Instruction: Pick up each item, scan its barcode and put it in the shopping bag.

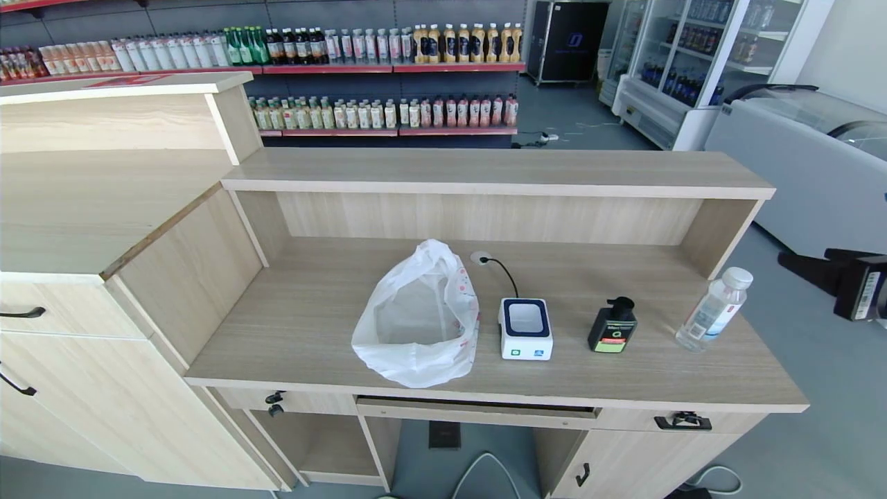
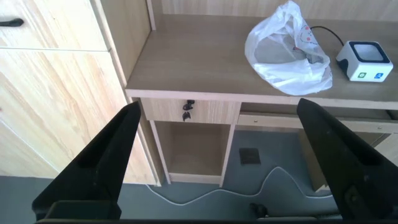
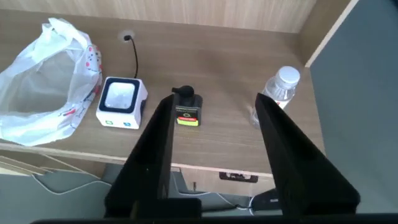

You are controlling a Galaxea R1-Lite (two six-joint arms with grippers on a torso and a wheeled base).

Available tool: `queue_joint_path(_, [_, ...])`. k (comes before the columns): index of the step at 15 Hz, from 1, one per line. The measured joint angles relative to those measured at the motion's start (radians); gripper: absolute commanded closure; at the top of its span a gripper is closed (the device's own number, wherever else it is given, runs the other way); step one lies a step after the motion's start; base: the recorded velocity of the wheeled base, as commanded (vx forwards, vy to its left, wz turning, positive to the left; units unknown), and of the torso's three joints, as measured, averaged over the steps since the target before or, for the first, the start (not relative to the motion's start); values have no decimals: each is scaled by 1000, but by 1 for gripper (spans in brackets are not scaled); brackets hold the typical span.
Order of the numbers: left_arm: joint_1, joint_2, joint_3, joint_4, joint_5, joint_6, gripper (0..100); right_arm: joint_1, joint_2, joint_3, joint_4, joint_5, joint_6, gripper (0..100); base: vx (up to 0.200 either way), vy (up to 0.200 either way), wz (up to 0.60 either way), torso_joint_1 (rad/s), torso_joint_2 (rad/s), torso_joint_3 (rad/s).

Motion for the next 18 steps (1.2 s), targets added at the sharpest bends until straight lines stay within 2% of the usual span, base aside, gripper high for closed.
queue_joint_path(2, [-1,0,0,0,0,0,0,-27,220,-38,-165,67,-71,0,0,0,0,0,0,0])
queue_joint_path(3, [-1,0,0,0,0,0,0,-49,328,-50,-241,127,-147,0,0,0,0,0,0,0])
queue_joint_path(5, [-1,0,0,0,0,0,0,-105,496,-64,-305,250,-329,0,0,0,0,0,0,0])
queue_joint_path(6, [-1,0,0,0,0,0,0,-133,561,-69,-317,285,-391,0,0,0,0,0,0,0])
queue_joint_path(8, [0,0,0,0,0,0,0,-156,639,-68,-321,317,-427,0,0,0,0,0,0,0])
queue_joint_path(10, [0,0,0,0,0,0,0,-161,690,-70,-322,333,-480,0,0,0,0,0,0,0])
queue_joint_path(12, [0,0,0,0,0,0,0,-164,742,-93,-322,405,-556,0,0,0,0,0,0,0])
queue_joint_path(18, [0,0,0,0,0,0,0,-160,892,-216,-324,457,-686,0,0,0,0,0,0,0])
